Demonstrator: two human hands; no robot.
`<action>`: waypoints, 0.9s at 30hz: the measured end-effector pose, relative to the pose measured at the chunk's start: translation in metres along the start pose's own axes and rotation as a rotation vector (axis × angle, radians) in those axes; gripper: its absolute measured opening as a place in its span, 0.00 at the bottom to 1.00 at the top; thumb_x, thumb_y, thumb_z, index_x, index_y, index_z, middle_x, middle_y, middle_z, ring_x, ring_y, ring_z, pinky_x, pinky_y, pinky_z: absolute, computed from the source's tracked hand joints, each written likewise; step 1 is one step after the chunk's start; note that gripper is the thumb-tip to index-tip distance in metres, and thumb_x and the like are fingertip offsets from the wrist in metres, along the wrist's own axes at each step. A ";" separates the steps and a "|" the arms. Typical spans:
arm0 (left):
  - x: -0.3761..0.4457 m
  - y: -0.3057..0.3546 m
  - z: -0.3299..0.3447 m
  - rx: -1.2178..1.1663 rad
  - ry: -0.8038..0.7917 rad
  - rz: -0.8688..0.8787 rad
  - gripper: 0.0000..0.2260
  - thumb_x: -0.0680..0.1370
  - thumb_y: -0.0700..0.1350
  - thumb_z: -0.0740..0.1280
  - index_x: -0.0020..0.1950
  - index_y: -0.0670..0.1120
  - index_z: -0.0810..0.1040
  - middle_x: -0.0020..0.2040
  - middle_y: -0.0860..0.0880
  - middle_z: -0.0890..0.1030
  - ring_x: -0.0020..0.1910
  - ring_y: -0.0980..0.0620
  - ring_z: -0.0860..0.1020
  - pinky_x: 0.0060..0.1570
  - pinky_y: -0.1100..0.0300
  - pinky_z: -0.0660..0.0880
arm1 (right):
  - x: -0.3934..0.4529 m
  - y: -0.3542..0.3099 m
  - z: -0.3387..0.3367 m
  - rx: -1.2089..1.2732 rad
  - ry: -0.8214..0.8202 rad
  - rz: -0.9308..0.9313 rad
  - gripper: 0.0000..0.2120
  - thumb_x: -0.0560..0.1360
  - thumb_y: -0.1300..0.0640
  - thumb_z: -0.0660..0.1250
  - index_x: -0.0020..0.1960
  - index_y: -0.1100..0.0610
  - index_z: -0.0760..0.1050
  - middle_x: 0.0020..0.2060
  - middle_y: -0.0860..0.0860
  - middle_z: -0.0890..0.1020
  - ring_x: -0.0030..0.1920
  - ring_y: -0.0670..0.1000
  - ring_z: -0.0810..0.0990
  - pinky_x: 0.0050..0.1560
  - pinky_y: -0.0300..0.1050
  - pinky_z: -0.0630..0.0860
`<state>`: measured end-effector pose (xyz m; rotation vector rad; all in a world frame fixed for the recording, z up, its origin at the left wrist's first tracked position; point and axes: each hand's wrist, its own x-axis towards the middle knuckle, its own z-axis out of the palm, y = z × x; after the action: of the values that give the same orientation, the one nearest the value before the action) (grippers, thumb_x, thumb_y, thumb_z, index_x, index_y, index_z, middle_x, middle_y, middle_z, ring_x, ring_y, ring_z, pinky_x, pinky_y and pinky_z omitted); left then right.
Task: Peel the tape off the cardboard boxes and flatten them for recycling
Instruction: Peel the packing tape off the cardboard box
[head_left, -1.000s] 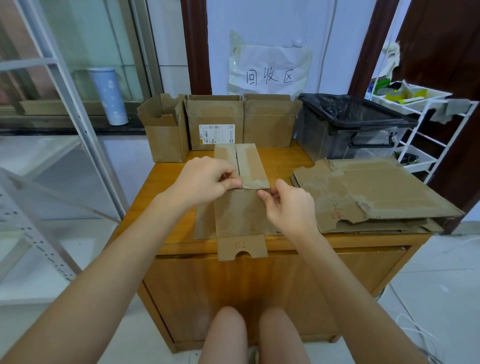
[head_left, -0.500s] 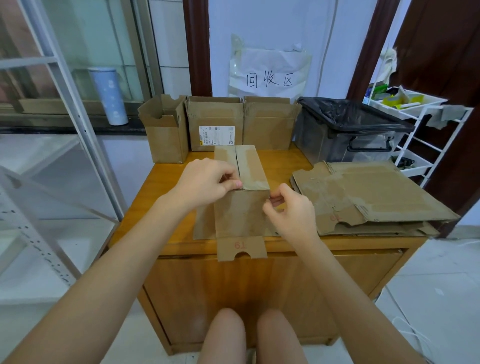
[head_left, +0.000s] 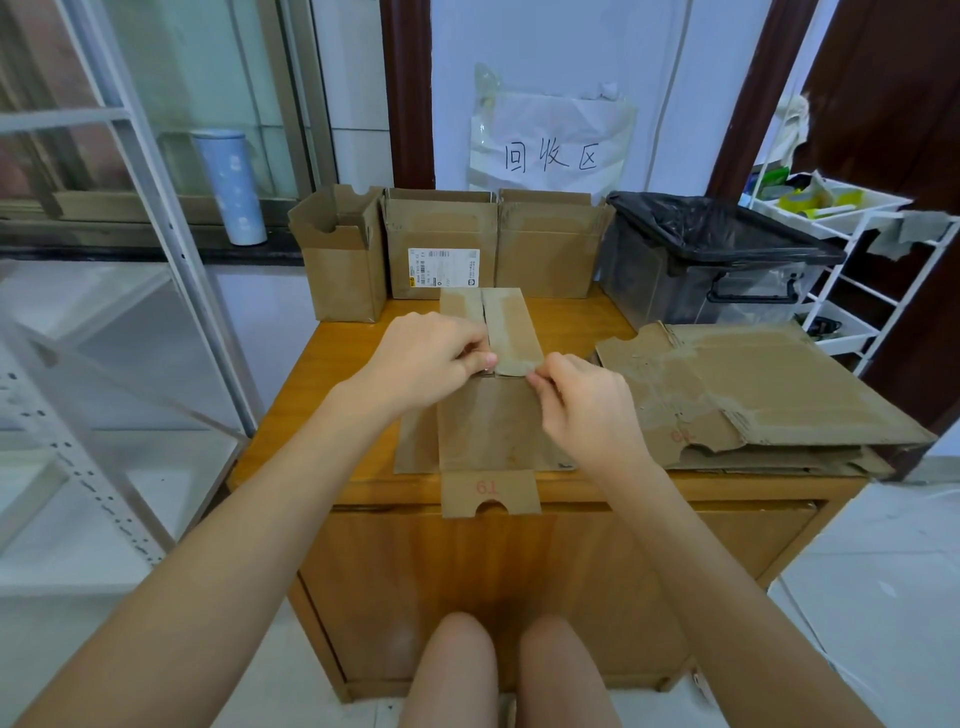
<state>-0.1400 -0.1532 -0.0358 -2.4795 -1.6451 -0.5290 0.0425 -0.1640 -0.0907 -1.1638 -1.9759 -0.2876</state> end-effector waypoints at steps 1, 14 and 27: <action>0.000 0.000 0.000 0.005 -0.001 -0.006 0.11 0.80 0.56 0.60 0.45 0.52 0.76 0.39 0.54 0.76 0.40 0.52 0.73 0.36 0.58 0.64 | 0.000 0.000 -0.001 0.009 -0.002 -0.014 0.09 0.75 0.59 0.65 0.36 0.61 0.74 0.28 0.52 0.76 0.25 0.52 0.74 0.24 0.41 0.69; -0.002 0.006 0.006 0.062 0.101 0.047 0.12 0.80 0.54 0.60 0.44 0.49 0.76 0.39 0.54 0.76 0.39 0.52 0.76 0.35 0.59 0.68 | 0.011 -0.016 -0.007 -0.117 -0.186 0.059 0.04 0.73 0.64 0.65 0.44 0.60 0.69 0.34 0.52 0.71 0.32 0.51 0.69 0.30 0.41 0.64; -0.001 0.004 0.006 0.026 0.083 0.035 0.11 0.80 0.55 0.60 0.47 0.50 0.78 0.42 0.54 0.78 0.42 0.54 0.76 0.37 0.60 0.68 | 0.004 0.010 -0.026 0.120 -0.403 0.266 0.29 0.72 0.37 0.65 0.64 0.55 0.66 0.51 0.43 0.74 0.52 0.45 0.76 0.52 0.44 0.77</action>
<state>-0.1354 -0.1538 -0.0414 -2.4280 -1.5655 -0.5942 0.0629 -0.1706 -0.0730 -1.4727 -2.1070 0.2178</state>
